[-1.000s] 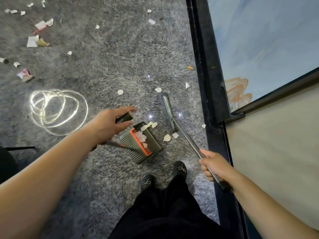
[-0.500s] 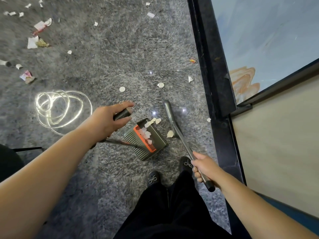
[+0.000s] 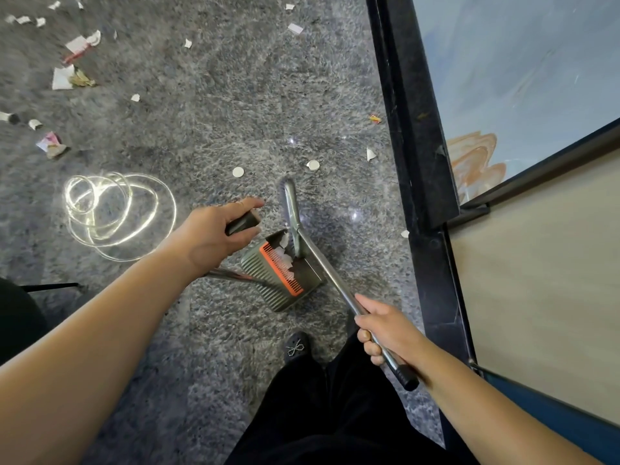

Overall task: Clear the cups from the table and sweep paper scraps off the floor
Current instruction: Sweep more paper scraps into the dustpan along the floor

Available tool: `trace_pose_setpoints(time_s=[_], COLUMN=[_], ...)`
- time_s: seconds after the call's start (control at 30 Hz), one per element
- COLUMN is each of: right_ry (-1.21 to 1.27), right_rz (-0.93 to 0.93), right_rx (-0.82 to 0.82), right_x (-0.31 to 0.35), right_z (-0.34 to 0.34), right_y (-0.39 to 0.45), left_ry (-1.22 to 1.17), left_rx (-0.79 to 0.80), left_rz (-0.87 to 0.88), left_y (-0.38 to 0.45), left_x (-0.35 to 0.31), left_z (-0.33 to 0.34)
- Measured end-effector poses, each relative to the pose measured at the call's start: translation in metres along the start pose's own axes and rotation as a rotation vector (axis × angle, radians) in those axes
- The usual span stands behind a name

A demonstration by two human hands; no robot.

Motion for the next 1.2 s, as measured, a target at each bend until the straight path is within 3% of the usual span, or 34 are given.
trace_pose_setpoints(time_s=[0.3,0.53,0.73,1.0,1.2], right_ry=[0.0,0.015,0.109,0.11,0.116], right_rz=[-0.039,-0.07,0.009,0.142,0.07], right_rx=[-0.074,-0.067,-0.07,-0.01,0.006], right_x=[0.044,0.058,0.047,-0.003,-0.007], right_z=[-0.011,0.006,0.025,0.034,0.031], right_y=[0.043,0.094,0.12,0.072,0.028], left_ry=[-0.101,-0.021,-0.038,-0.079,-0.132], left_rx=[-0.137,-0.137,-0.174,-0.203,-0.173], left_rz=[-0.132,-0.135,-0.097,-0.09,-0.108], left_y=[-0.013,-0.007,-0.011,-0.016,-0.025], left_x=[0.025,0.03,0.04,0.038,0.036], left_z=[-0.018,-0.017,-0.009,-0.012,-0.012])
Point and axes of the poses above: each hand's wrist, its own y-axis towards the middle knuckle, its own z-axis out of the palm, x = y × z, the point moved 4 cm from there along y, towards the middle knuckle, and after that the axes turned 9 degrees about y, right-handed, at the moved point
